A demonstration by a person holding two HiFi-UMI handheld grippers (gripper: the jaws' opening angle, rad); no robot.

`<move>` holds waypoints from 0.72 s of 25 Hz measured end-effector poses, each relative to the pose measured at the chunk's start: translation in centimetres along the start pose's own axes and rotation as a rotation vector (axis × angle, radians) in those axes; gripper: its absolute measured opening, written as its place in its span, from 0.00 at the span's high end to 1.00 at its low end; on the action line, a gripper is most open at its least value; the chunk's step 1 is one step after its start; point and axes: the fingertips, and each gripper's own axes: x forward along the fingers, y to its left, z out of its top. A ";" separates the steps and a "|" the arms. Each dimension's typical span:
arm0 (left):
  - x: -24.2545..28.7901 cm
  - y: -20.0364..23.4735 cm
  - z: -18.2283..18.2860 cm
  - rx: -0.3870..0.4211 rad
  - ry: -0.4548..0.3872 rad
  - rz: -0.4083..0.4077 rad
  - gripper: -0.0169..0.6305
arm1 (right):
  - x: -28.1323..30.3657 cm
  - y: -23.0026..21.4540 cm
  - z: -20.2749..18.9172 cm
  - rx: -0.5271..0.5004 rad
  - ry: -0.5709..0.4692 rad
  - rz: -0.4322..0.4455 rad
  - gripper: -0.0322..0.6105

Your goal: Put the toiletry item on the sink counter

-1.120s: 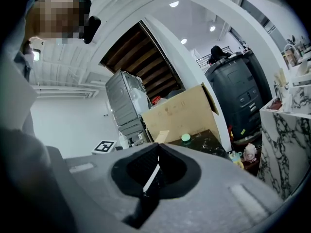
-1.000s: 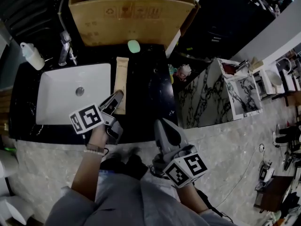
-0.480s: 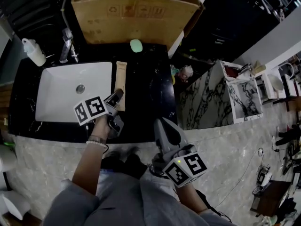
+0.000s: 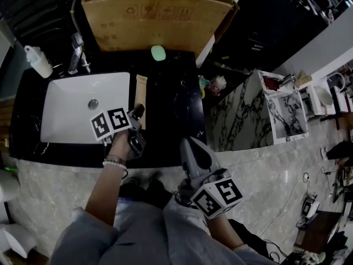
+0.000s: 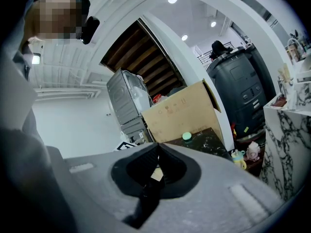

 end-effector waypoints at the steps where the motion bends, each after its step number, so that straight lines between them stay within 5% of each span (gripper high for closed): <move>1: 0.1 0.0 0.0 0.010 0.007 0.007 0.92 | 0.0 0.0 0.0 0.000 -0.001 -0.001 0.95; 9: 0.9 -0.1 -0.5 0.068 0.059 0.079 0.92 | -0.3 -0.3 0.4 -0.001 -0.011 -0.005 0.95; 18: 1.2 -0.5 -1.0 0.174 0.100 0.100 0.77 | -0.7 -0.5 0.5 -0.002 -0.024 -0.014 0.95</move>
